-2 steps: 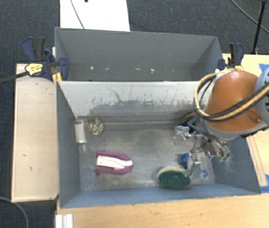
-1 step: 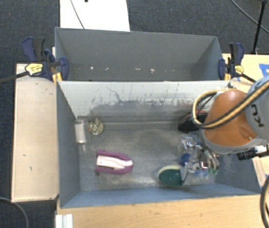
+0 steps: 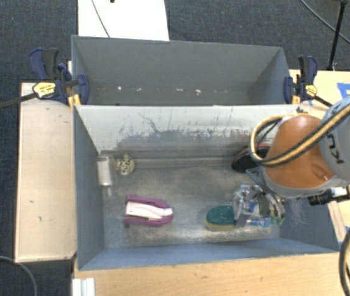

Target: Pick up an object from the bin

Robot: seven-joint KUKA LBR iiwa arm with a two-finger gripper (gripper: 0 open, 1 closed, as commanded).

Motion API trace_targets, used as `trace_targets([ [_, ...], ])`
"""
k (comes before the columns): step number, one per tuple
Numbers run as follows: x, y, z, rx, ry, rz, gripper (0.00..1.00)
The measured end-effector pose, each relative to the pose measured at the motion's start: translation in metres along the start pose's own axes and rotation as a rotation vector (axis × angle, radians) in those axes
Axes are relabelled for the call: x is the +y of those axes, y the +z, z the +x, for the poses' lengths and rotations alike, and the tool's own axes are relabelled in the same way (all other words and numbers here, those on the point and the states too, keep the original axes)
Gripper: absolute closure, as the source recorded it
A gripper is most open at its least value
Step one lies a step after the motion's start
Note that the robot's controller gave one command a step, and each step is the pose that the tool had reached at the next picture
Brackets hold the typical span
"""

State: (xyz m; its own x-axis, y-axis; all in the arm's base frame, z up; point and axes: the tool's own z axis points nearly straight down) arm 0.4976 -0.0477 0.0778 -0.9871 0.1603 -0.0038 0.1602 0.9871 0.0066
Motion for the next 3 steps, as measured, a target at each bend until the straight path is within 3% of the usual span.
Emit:
trace_targets([
  [1, 0.062, -0.09, -0.016, -0.008, -0.014, 0.002, 1.0],
  [2, 0.075, -0.096, -0.065, -0.004, -0.071, 0.005, 1.0],
  [3, 0.074, -0.096, -0.063, 0.0, -0.071, 0.006, 0.0],
])
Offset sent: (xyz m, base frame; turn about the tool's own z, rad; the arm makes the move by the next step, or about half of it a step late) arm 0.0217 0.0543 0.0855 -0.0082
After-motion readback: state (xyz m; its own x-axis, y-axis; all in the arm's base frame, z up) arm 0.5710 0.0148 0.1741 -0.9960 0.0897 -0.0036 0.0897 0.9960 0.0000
